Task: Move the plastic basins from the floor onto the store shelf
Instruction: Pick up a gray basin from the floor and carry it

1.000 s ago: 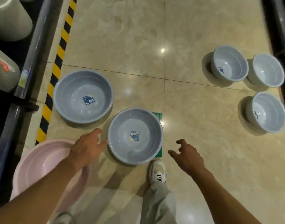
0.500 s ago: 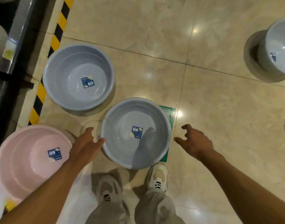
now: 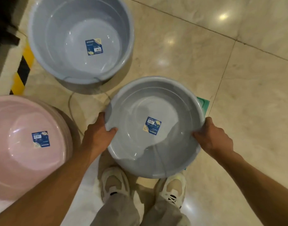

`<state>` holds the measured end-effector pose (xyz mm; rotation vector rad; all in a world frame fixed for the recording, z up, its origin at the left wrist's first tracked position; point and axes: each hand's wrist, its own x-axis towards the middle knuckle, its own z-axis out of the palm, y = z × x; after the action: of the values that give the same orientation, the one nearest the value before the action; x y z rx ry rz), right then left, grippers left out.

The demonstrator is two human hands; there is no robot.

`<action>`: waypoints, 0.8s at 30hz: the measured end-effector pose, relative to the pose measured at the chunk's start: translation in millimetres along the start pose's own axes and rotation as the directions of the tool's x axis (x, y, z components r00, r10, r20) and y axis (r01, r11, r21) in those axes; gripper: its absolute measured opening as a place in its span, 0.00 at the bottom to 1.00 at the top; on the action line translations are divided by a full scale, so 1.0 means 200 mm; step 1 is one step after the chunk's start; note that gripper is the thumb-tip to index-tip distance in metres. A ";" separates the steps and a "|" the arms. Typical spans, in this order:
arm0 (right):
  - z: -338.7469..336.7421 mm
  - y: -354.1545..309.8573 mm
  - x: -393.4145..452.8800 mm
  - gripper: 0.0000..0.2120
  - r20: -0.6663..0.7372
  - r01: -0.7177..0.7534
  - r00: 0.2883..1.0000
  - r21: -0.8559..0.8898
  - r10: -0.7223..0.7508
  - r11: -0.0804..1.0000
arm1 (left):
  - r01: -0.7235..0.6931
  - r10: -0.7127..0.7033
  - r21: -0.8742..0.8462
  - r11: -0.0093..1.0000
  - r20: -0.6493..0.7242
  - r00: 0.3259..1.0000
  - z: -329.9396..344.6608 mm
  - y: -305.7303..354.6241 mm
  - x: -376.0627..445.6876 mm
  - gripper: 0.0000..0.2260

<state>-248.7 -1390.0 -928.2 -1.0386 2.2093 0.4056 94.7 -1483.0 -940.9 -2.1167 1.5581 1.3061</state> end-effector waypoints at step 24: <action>-1.56 -0.76 -0.86 0.21 -0.312 0.391 0.903 0.308 -0.296 0.867 | -0.230 0.131 -0.249 0.941 -0.358 0.924 -1.59 0.37 -0.81 0.10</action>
<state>-184.0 -1552.0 -582.1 -1.2977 2.1371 -0.3101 190.8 -1601.2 -609.7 -2.5396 1.8344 1.3541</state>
